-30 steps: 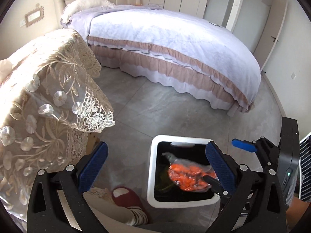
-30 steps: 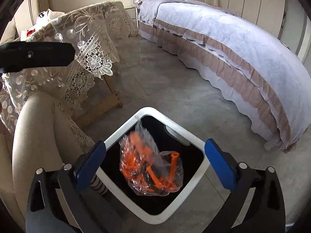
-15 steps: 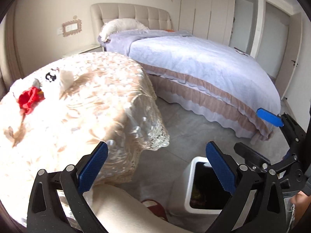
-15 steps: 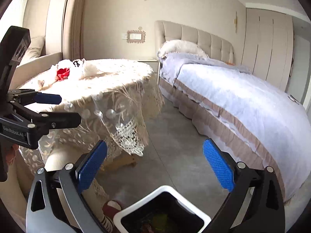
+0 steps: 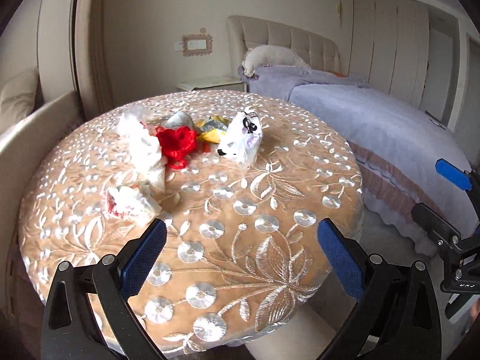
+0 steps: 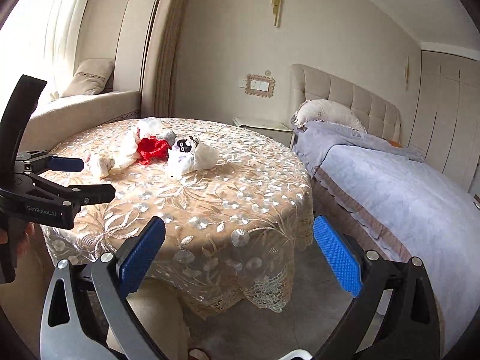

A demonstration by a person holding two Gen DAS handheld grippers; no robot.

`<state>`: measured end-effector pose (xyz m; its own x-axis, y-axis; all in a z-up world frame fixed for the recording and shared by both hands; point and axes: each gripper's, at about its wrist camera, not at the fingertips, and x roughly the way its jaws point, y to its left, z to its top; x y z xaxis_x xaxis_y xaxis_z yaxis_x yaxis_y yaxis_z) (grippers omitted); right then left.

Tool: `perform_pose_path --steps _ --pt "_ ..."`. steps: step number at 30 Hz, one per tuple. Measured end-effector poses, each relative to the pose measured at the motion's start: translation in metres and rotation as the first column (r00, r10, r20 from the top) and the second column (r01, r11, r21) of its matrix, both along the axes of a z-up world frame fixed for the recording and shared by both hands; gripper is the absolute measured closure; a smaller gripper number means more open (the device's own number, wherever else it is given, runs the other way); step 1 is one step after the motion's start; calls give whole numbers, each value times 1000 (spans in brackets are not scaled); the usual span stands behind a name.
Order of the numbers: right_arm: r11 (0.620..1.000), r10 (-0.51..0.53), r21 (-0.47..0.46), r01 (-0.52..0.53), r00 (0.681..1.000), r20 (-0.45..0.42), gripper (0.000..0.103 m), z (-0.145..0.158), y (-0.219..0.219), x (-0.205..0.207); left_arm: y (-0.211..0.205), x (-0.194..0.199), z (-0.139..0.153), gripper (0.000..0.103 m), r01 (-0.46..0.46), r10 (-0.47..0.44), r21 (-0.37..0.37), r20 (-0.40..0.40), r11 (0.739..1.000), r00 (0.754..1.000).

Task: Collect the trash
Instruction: 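Return both tools to the table above the remaining trash, then grasp the clear bag of tissues with the left tool while the right tool grasps the white printed bag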

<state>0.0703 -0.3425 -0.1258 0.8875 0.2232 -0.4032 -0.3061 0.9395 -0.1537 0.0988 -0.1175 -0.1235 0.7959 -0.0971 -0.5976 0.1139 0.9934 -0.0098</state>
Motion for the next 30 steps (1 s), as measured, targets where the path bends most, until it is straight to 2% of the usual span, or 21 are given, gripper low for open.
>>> perform_pose_path --steps 6,11,20,27,29,30 --pt "997 65 39 -64 997 -31 4 6 35 28 49 14 0 5 -97 97 -1 -17 995 995" --pt "993 115 29 -114 993 -30 4 8 68 45 80 28 0 5 -152 151 -29 -41 988 988" --pt "984 179 0 -180 983 -39 4 9 106 74 100 50 -8 5 -176 174 -29 -63 984 983" --pt "983 181 4 -181 981 -62 4 5 118 96 117 81 -27 5 -159 145 -88 -153 983 978" --pt "984 180 2 -181 981 -69 4 4 119 100 117 88 -34 21 -147 128 -98 -179 984 976" --pt "984 179 -1 -180 981 -72 4 3 120 102 117 91 -37 42 -139 117 -107 -191 984 975"
